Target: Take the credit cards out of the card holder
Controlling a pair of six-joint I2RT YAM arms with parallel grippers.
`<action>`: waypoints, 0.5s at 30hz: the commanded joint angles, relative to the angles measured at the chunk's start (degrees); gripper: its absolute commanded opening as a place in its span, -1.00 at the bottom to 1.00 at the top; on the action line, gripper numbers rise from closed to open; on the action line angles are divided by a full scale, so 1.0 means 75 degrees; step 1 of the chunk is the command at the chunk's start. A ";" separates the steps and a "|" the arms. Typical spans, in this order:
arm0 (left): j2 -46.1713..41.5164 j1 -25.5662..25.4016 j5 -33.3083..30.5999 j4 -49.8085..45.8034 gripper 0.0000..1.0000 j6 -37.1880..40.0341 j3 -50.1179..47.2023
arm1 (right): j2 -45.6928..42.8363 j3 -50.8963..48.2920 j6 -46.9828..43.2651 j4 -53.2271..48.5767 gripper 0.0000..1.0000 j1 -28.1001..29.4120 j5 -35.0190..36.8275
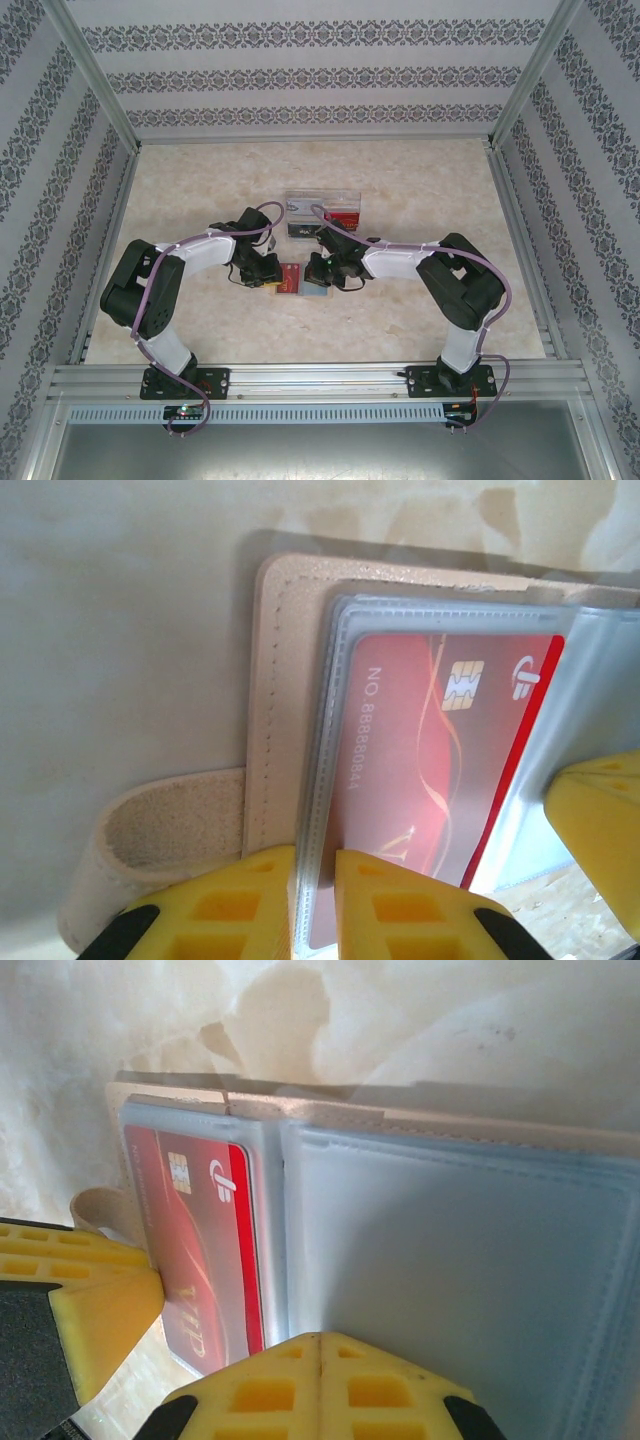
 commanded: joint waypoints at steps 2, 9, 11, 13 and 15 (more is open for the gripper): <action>-0.0103 -0.0069 -0.0005 -0.0052 -0.58 -0.0003 -0.0070 | -0.0192 0.0178 -0.0171 0.0000 -0.81 0.0056 0.0066; -0.0413 -0.0063 -0.0192 -0.0271 -0.49 -0.0014 0.0118 | -0.0035 0.0450 -0.0262 -0.0086 -0.78 0.0188 0.0066; -0.0410 -0.0071 -0.0198 -0.0265 -0.50 -0.0015 0.0136 | 0.0033 0.0501 -0.0266 -0.0096 -0.78 0.0223 0.0065; -0.0344 -0.0062 -0.0175 -0.0208 -0.57 -0.0015 0.0124 | 0.0112 0.0524 -0.0250 -0.0075 -0.78 0.0244 0.0042; -0.0253 -0.0062 -0.0141 -0.0158 -0.62 -0.0024 0.0116 | 0.0153 0.0516 -0.0239 -0.0063 -0.78 0.0265 0.0055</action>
